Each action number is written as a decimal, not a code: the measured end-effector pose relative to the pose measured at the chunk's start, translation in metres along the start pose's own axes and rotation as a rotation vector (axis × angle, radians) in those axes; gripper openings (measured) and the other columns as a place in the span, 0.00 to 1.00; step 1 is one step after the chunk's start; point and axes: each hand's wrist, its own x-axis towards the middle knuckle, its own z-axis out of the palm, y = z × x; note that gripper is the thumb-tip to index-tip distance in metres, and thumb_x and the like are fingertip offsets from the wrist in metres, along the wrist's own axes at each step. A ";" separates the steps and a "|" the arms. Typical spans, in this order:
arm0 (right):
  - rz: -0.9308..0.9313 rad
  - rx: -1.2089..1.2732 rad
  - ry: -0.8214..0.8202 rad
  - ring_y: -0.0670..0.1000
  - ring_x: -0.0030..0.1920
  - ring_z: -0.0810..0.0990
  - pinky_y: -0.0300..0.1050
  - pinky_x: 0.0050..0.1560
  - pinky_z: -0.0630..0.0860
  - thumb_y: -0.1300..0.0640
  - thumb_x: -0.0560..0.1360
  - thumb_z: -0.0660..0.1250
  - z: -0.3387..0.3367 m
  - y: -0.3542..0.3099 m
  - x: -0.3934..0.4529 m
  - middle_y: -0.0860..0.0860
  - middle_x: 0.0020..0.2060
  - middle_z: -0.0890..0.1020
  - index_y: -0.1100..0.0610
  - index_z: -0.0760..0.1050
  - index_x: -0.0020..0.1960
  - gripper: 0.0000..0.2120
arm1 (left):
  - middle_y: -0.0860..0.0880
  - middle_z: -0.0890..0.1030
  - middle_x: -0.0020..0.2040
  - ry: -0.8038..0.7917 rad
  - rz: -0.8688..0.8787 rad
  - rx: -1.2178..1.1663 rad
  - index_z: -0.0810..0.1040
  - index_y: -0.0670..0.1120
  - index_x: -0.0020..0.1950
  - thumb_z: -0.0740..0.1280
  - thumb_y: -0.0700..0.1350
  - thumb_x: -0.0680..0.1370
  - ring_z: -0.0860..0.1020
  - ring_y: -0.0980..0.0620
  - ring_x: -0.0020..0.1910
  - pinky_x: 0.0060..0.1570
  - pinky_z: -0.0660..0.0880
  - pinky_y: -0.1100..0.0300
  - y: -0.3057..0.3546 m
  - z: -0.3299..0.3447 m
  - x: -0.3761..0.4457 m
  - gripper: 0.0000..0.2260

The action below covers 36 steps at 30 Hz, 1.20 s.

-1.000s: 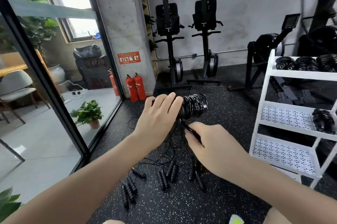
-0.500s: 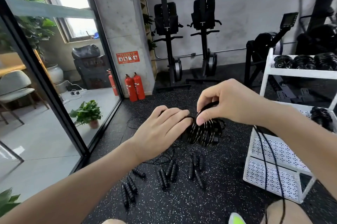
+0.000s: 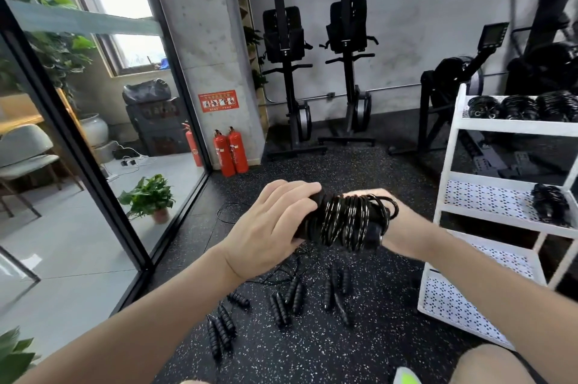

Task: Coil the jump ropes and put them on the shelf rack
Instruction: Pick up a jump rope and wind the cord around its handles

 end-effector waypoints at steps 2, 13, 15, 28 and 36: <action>0.063 0.006 0.037 0.42 0.37 0.81 0.35 0.44 0.79 0.69 0.81 0.62 0.016 0.008 -0.006 0.49 0.38 0.81 0.49 0.77 0.45 0.16 | 0.32 0.77 0.66 0.001 -0.062 0.022 0.70 0.39 0.63 0.74 0.33 0.76 0.77 0.36 0.65 0.64 0.73 0.40 0.001 0.003 0.000 0.19; 0.071 -0.279 -0.024 0.50 0.30 0.81 0.49 0.39 0.81 0.52 0.84 0.60 0.059 -0.014 -0.018 0.48 0.35 0.82 0.48 0.70 0.61 0.06 | 0.41 0.78 0.66 -0.073 -0.243 0.256 0.73 0.41 0.68 0.62 0.40 0.75 0.73 0.42 0.66 0.63 0.73 0.45 -0.008 0.018 0.004 0.20; 0.054 -0.388 0.058 0.52 0.28 0.80 0.48 0.34 0.80 0.50 0.84 0.60 0.055 -0.023 -0.024 0.49 0.35 0.81 0.49 0.73 0.59 0.07 | 0.40 0.78 0.66 -0.093 -0.240 0.296 0.75 0.40 0.67 0.63 0.38 0.75 0.73 0.41 0.65 0.61 0.74 0.43 -0.013 0.020 -0.001 0.20; -0.192 -1.145 0.174 0.42 0.49 0.78 0.45 0.50 0.75 0.32 0.74 0.64 0.003 -0.074 -0.026 0.39 0.46 0.79 0.38 0.80 0.53 0.14 | 0.40 0.78 0.67 -0.174 0.028 0.295 0.74 0.40 0.67 0.55 0.35 0.84 0.75 0.40 0.65 0.62 0.72 0.44 -0.008 0.016 -0.019 0.14; -0.236 -0.508 -0.008 0.44 0.49 0.83 0.46 0.57 0.77 0.49 0.73 0.75 -0.036 -0.049 0.008 0.41 0.45 0.85 0.43 0.86 0.49 0.05 | 0.38 0.72 0.70 -0.026 0.083 0.008 0.70 0.39 0.64 0.68 0.32 0.80 0.76 0.36 0.66 0.63 0.72 0.39 0.000 0.012 -0.017 0.14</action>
